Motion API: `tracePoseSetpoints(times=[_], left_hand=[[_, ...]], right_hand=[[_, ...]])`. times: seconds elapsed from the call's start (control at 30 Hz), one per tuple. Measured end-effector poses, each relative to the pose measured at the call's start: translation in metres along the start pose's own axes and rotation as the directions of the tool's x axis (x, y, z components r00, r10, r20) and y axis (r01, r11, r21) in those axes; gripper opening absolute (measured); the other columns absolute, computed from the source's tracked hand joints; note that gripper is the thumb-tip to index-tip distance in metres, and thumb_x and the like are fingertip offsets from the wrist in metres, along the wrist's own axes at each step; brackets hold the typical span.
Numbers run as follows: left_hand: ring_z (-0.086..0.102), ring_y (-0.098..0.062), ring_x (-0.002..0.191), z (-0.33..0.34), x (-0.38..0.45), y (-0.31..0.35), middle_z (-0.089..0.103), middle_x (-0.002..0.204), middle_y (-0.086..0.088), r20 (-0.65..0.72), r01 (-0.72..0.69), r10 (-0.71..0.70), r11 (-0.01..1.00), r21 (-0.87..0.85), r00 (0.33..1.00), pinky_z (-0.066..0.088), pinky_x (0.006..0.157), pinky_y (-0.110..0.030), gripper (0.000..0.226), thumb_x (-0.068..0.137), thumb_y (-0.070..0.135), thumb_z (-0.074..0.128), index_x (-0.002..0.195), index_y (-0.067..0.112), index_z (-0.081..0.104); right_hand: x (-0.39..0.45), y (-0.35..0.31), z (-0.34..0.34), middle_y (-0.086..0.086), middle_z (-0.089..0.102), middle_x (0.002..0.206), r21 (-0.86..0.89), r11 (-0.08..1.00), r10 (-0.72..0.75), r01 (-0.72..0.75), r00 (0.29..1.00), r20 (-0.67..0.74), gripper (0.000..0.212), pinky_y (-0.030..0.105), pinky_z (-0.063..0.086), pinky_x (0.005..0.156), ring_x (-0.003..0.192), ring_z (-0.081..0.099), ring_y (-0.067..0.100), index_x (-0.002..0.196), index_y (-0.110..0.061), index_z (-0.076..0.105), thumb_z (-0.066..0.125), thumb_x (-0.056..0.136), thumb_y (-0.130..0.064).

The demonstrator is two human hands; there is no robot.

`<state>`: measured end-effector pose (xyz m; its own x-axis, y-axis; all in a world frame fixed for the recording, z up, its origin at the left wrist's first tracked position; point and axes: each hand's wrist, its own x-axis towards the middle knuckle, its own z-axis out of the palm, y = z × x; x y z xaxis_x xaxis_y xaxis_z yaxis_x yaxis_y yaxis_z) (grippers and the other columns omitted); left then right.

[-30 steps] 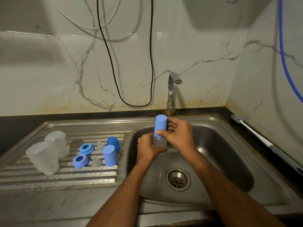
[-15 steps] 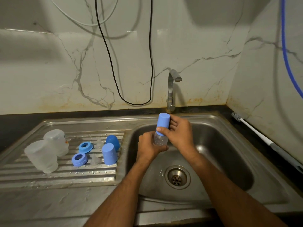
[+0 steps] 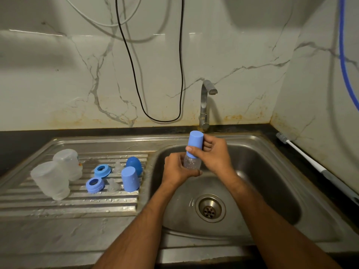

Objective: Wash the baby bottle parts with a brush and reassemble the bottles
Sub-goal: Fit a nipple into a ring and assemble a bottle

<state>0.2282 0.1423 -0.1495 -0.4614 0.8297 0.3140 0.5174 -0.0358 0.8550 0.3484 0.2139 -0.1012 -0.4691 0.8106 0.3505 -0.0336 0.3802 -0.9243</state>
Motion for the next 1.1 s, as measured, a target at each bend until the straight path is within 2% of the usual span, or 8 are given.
tracePoseSetpoints(times=[0.13, 0.3, 0.47, 0.6, 0.7, 0.93, 1.03, 1.1], left_hand=[[0.072, -0.005, 0.076, 0.001, 0.000, 0.002, 0.075, 0.084, 0.004, -0.045, -0.018, 0.018, 1.000, 0.008, 0.999, 0.060, 0.071, -0.029, 0.039, 0.062, 0.015, 0.093, 0.095, 0.019, 0.073], [0.073, -0.007, 0.077, -0.001, 0.003, 0.002, 0.076, 0.083, 0.006, -0.064, 0.033, -0.034, 0.999, -0.021, 0.997, 0.063, 0.074, -0.039, 0.045, 0.056, 0.029, 0.089, 0.097, 0.022, 0.075], [0.070, 0.001, 0.078, -0.004, 0.002, 0.005, 0.074, 0.082, 0.009, -0.128, 0.009, -0.011, 1.000, -0.012, 0.992, 0.059, 0.072, -0.022, 0.038, 0.064, 0.021, 0.092, 0.096, 0.026, 0.072], [0.069, -0.001, 0.081, -0.011, -0.002, 0.014, 0.074, 0.088, 0.006, -0.120, 0.003, 0.002, 0.999, 0.036, 0.993, 0.059, 0.075, -0.027, 0.044, 0.067, 0.031, 0.088, 0.106, 0.018, 0.072], [0.068, -0.002, 0.080, -0.019, -0.002, 0.025, 0.072, 0.089, 0.006, -0.136, -0.015, 0.024, 0.998, 0.065, 0.990, 0.060, 0.074, -0.031, 0.048, 0.066, 0.044, 0.080, 0.105, 0.020, 0.069], [0.067, -0.016, 0.089, -0.070, 0.016, 0.048, 0.068, 0.099, 0.001, -0.187, -0.010, 0.035, 0.991, 0.133, 0.982, 0.054, 0.075, -0.025, 0.055, 0.067, 0.019, 0.090, 0.114, 0.014, 0.063], [0.063, -0.011, 0.087, -0.111, 0.030, 0.050, 0.066, 0.100, 0.004, -0.232, -0.009, 0.048, 0.986, 0.167, 0.971, 0.041, 0.066, -0.007, 0.063, 0.064, 0.017, 0.093, 0.119, 0.011, 0.064], [0.065, -0.013, 0.091, -0.138, 0.043, 0.044, 0.069, 0.107, -0.002, -0.277, 0.041, 0.007, 0.985, 0.167, 0.961, 0.048, 0.073, -0.011, 0.070, 0.064, 0.012, 0.093, 0.126, 0.008, 0.061]], right_hand=[[-0.003, 0.001, 0.011, -0.006, 0.070, 0.103, -0.048, 0.997, -0.068, 0.064, 0.995, -0.068, 0.050, 0.021, 0.058, 0.085, 0.097, 0.069, 0.002, 0.121, -0.011, 0.067, 0.088, 0.076, -0.015], [0.008, 0.008, -0.010, -0.002, 0.070, 0.116, -0.128, 0.992, 0.036, -0.022, 0.993, 0.113, 0.071, 0.016, 0.056, 0.081, 0.102, 0.068, 0.006, 0.138, -0.010, 0.058, 0.089, 0.074, -0.007], [0.003, 0.023, -0.014, -0.003, 0.074, 0.115, -0.336, 0.942, 0.096, -0.012, 0.967, 0.234, 0.060, 0.038, 0.058, 0.095, 0.104, 0.070, 0.009, 0.132, -0.016, 0.065, 0.087, 0.076, -0.013], [0.004, 0.020, -0.006, -0.003, 0.076, 0.101, -0.315, 0.949, 0.067, -0.007, 0.981, 0.180, 0.044, 0.018, 0.056, 0.077, 0.090, 0.071, 0.003, 0.119, -0.014, 0.072, 0.085, 0.077, -0.007], [0.006, 0.014, 0.001, -0.003, 0.076, 0.097, -0.282, 0.959, 0.046, -0.004, 0.988, 0.145, 0.044, 0.019, 0.058, 0.077, 0.083, 0.070, 0.001, 0.119, -0.011, 0.072, 0.085, 0.077, -0.005], [0.028, -0.032, 0.036, -0.003, 0.073, 0.082, -0.258, 0.965, -0.001, 0.045, 0.985, 0.171, 0.037, 0.021, 0.057, 0.058, 0.064, 0.071, 0.003, 0.117, -0.003, 0.071, 0.081, 0.082, -0.003], [0.048, -0.051, 0.064, -0.004, 0.074, 0.081, -0.280, 0.957, -0.030, 0.076, 0.986, 0.167, 0.036, 0.031, 0.063, 0.071, 0.069, 0.073, 0.008, 0.114, -0.009, 0.073, 0.084, 0.080, -0.008], [0.062, -0.060, 0.085, -0.002, 0.075, 0.084, -0.276, 0.958, -0.034, 0.083, 0.984, 0.178, 0.037, 0.036, 0.063, 0.079, 0.074, 0.073, 0.010, 0.114, -0.011, 0.073, 0.085, 0.079, -0.011]])
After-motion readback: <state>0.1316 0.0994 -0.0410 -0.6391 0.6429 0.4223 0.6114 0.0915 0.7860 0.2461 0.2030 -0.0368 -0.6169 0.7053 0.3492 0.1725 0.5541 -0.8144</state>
